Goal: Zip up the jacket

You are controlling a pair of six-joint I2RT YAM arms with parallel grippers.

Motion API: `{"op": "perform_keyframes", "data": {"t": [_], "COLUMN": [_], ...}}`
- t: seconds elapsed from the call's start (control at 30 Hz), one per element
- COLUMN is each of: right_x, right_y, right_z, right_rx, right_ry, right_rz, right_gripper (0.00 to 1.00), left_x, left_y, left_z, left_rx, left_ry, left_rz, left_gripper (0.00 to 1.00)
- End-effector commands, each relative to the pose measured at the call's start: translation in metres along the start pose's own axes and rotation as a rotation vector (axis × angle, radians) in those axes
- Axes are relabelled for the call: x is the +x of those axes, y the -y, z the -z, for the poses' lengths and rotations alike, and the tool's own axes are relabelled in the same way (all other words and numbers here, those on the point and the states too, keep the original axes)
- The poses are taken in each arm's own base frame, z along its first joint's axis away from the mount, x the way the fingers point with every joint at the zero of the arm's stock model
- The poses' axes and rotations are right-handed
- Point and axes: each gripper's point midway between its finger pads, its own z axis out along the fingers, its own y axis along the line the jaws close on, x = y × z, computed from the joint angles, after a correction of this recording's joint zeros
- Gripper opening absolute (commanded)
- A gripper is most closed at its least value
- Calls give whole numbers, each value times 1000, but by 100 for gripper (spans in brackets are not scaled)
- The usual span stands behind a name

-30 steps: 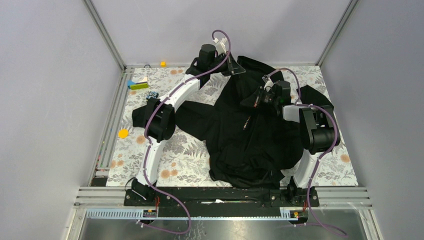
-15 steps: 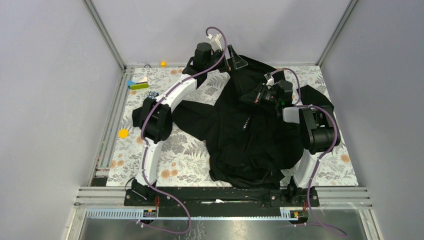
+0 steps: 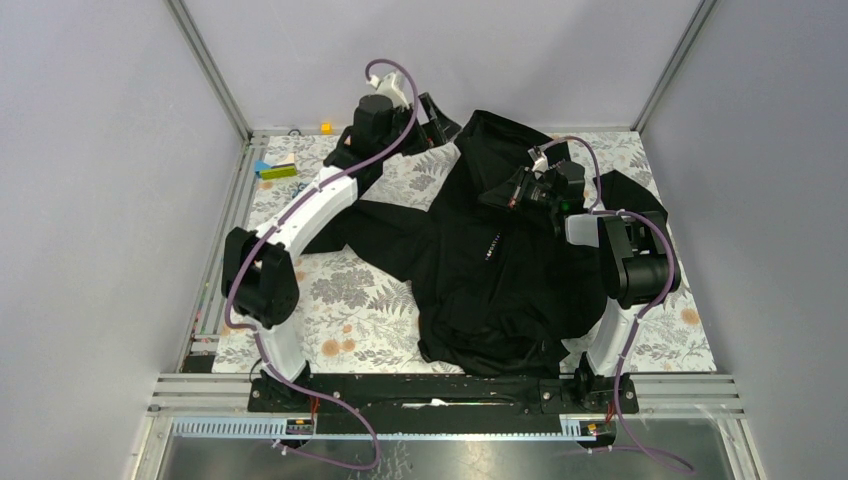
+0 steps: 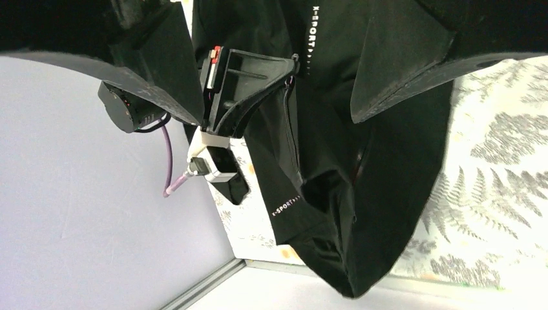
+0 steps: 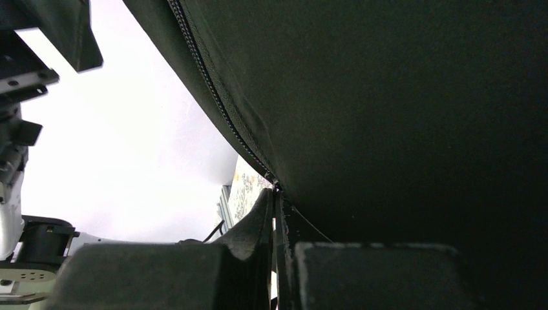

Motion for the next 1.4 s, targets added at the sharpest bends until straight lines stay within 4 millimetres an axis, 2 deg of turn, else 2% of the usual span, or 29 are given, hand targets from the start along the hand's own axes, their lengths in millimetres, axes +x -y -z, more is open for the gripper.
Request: {"op": "perform_keyframes", "data": {"t": [0.0,0.17,0.27,0.3,0.4,0.5,0.6,0.67,0.8,0.93,1.03,1.13,1.23,1.37], "right_x": [1,2,2,1,0,-2,1,4,22,46,67,94,130,178], "right_y": [-9,-12,-13,-14,-9,0,7,13,27,33,31,23,17,18], "right_z": [0,2,2,3,3,4,4,7,22,43,60,72,85,106], "right_rx": [-24,-26,-26,-23,11,71,113,140,199,325,370,330,265,270], "right_ry": [-6,-5,-3,0,14,35,34,25,-4,-43,-86,-136,-185,-261], "right_rz": [47,51,55,55,47,6,-89,-192,-360,-316,-258,-254,-262,-290], "right_gripper": [0,0,0,0,0,0,0,0,0,0,0,0,0,0], "left_x": [39,68,77,83,88,86,68,47,-13,-59,-85,-99,-100,-97], "left_y": [-1,15,15,10,2,-1,5,15,44,58,64,57,50,42], "left_z": [-20,-47,-61,-67,-80,-91,-101,-106,-109,-104,-98,-105,-117,-128], "left_rx": [45,129,139,130,114,118,152,197,283,331,382,382,380,397], "left_ry": [-32,-58,-62,-73,-76,-67,-13,38,196,329,388,394,363,342], "left_rz": [90,97,125,138,161,149,117,88,10,-38,-56,-59,-56,-25], "left_gripper": [84,83,74,71,53,22,0,0,0,0,0,0,0,0]}}
